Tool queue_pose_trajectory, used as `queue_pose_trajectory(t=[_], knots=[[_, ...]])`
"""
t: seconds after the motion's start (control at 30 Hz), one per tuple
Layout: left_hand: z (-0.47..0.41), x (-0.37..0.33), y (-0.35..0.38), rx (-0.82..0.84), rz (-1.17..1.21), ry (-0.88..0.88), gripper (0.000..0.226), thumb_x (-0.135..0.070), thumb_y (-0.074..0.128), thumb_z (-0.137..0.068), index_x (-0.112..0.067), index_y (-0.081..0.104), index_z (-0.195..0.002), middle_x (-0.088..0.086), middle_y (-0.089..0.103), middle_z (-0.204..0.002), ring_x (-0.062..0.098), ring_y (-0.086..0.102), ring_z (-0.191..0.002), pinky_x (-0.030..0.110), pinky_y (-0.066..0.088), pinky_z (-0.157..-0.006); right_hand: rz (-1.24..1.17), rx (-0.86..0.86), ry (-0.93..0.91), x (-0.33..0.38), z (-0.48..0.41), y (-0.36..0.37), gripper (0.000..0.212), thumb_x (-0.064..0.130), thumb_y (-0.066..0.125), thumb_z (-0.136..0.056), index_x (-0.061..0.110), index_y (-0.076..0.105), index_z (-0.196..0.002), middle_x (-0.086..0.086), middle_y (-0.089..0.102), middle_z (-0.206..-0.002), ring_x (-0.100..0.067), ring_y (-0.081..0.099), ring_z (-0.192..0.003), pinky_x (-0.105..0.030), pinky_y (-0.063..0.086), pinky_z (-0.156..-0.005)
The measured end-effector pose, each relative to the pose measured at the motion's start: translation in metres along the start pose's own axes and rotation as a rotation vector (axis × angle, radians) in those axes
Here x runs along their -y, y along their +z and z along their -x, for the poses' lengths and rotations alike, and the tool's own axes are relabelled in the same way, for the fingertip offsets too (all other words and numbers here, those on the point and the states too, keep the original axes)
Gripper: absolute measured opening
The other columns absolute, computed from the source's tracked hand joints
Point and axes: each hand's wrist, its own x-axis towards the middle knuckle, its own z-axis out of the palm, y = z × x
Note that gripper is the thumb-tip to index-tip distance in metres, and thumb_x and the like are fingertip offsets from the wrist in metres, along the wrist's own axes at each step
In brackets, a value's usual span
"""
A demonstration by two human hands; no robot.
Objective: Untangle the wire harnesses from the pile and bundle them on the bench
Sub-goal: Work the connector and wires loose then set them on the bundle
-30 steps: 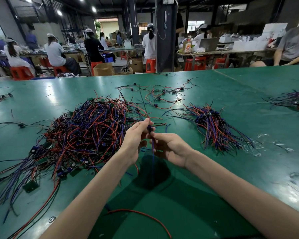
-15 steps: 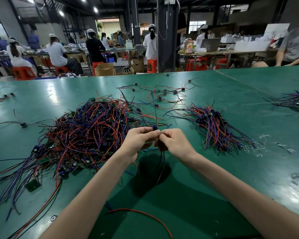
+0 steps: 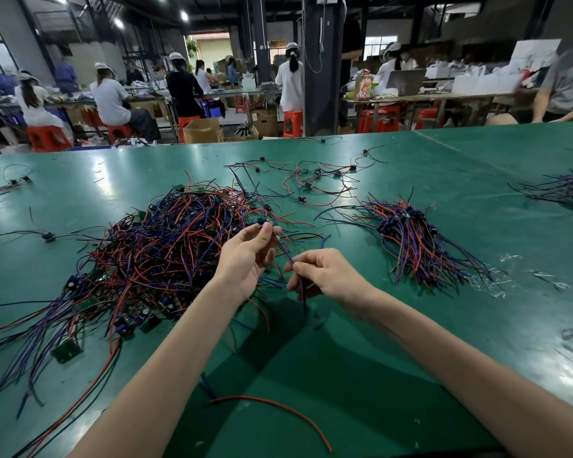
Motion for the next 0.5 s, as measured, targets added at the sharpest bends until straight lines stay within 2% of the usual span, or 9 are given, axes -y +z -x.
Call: queue_pose_trajectory(t=[0.07,0.17,0.33,0.5], knots=[[-0.002,-0.003,-0.003,-0.024,0.005,0.012,0.003,-0.011,0.058,-0.091,-0.009,0.060,-0.090,-0.004,0.071,-0.070,0.003,0.061,-0.058,0.013,0.048,-0.051,0.045,0.020,0.002,-0.002,0.001,0.001,0.019,0.004,0.043,-0.099,-0.002,0.061,-0.099,-0.001,0.064,-0.067,-0.010,0.056,-0.058,-0.020,0.048,-0.059],[-0.005,-0.008,-0.008,-0.069,0.002,0.036,0.005,-0.011,0.060,-0.090,-0.006,0.062,-0.090,-0.004,0.070,-0.068,0.003,0.061,-0.058,0.013,0.049,-0.051,0.030,0.075,0.037,-0.003,0.002,0.000,0.021,0.001,0.042,-0.098,-0.009,0.058,-0.107,-0.004,0.060,-0.069,-0.003,0.056,-0.052,-0.018,0.051,-0.055],[-0.008,-0.014,-0.016,-0.127,-0.031,0.077,0.032,-0.005,0.068,-0.082,0.002,0.057,-0.111,0.008,0.062,-0.088,0.009,0.057,-0.067,0.013,0.049,-0.052,0.043,0.149,0.055,-0.004,0.003,-0.002,0.021,-0.006,0.043,-0.095,-0.009,0.057,-0.110,-0.004,0.059,-0.071,-0.002,0.053,-0.053,-0.017,0.051,-0.054],[-0.011,-0.013,-0.017,-0.191,-0.123,0.116,0.029,-0.003,0.074,-0.077,-0.005,0.057,-0.100,0.005,0.058,-0.089,0.011,0.058,-0.072,0.015,0.050,-0.055,0.039,0.194,0.057,-0.005,0.006,-0.005,0.020,-0.006,0.045,-0.094,-0.009,0.057,-0.111,-0.006,0.063,-0.075,-0.005,0.055,-0.055,-0.016,0.050,-0.056]])
